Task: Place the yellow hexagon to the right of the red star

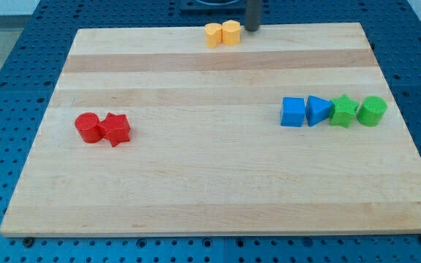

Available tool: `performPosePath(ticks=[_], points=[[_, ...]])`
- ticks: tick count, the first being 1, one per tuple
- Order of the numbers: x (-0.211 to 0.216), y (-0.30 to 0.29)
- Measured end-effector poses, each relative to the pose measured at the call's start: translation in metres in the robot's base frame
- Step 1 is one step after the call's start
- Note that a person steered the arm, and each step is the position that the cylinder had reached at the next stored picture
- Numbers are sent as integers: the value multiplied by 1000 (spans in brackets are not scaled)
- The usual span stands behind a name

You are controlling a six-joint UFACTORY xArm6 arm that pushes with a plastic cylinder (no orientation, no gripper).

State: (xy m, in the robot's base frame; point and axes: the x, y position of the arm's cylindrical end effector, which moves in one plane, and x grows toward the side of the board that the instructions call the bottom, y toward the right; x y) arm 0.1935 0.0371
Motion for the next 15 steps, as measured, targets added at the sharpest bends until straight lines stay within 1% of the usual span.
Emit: performPosePath(ticks=[1, 2, 5, 6, 7, 8, 9, 10, 12, 13, 14, 15], points=[[0, -37], [11, -42], [12, 21], [19, 24], [28, -2], [50, -19], [81, -19], [107, -30], [109, -96], [123, -123], [155, -127], [178, -124]])
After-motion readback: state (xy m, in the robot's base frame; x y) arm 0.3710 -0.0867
